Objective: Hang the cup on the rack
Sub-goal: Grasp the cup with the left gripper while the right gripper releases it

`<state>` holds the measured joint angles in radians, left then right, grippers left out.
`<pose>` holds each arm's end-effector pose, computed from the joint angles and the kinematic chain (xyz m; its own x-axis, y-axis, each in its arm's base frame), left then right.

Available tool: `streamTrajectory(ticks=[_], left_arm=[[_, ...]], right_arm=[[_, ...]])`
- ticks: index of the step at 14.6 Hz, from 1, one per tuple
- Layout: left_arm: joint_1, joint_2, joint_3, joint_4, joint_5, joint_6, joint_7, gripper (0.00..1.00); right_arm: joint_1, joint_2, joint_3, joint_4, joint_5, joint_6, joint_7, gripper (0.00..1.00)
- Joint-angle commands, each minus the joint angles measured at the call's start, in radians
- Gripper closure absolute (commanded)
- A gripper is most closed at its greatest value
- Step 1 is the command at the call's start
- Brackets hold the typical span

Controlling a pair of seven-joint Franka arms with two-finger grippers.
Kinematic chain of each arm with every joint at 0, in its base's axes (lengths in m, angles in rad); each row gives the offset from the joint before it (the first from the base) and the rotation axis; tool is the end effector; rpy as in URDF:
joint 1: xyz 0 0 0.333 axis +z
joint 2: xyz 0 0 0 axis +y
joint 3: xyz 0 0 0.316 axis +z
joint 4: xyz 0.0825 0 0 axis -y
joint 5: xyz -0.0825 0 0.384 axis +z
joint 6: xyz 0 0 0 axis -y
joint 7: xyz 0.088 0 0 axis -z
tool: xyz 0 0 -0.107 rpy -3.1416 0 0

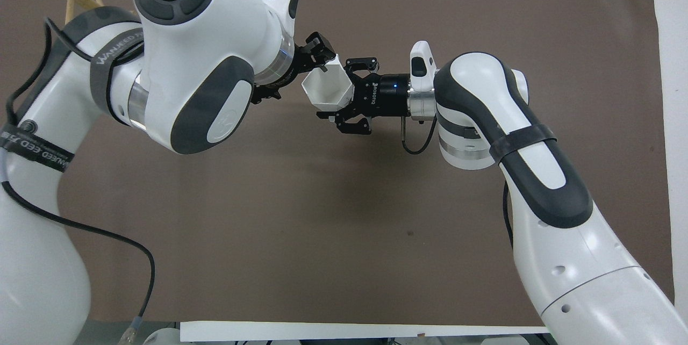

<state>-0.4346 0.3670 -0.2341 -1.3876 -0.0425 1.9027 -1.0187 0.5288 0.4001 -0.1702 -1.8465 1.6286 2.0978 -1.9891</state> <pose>0.5509 -0.4059 0.5224 0.9284 0.3707 -0.0252 0.3681 -0.9086 0.1972 0.5910 0.2826 0.3372 0.2014 0.3071 0.9301 0.9754 -0.1499 -0.1617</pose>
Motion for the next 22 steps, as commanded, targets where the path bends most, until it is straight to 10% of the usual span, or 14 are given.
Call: streamTrajectory(ticks=[1,2,4,6,11,13,19,22], left_arm=[[-0.007,0.000,0.010,-0.025,-0.010,0.025,-0.006,0.30],[-0.009,-0.006,0.010,-0.043,-0.010,0.018,-0.009,0.56],[-0.009,-0.019,0.009,-0.079,-0.010,0.021,-0.006,0.67],[-0.021,-0.028,0.010,-0.090,-0.014,0.022,-0.014,1.00],[-0.018,-0.025,0.010,-0.096,-0.016,0.091,-0.008,1.00],[-0.015,-0.023,0.012,-0.093,-0.016,0.107,-0.017,1.00],[0.048,-0.062,0.021,-0.154,-0.005,0.186,-0.061,1.00],[0.131,-0.224,0.021,-0.433,-0.005,0.428,-0.064,1.00]], right_arm=[[-0.006,-0.015,-0.006,-0.011,0.020,0.001,0.015,0.73],[-0.007,-0.015,-0.006,-0.011,0.020,-0.001,0.015,0.73],[-0.009,-0.015,-0.006,-0.011,0.020,0.001,0.015,0.73],[-0.007,-0.015,-0.006,-0.011,0.020,0.004,0.015,0.73],[-0.009,-0.015,-0.006,-0.011,0.020,0.002,0.015,0.63],[-0.015,-0.017,-0.006,-0.013,0.019,-0.008,0.012,0.00],[-0.067,-0.108,-0.012,-0.091,-0.012,-0.034,0.013,0.00],[-0.189,-0.156,-0.014,-0.134,-0.163,-0.163,0.007,0.00]])
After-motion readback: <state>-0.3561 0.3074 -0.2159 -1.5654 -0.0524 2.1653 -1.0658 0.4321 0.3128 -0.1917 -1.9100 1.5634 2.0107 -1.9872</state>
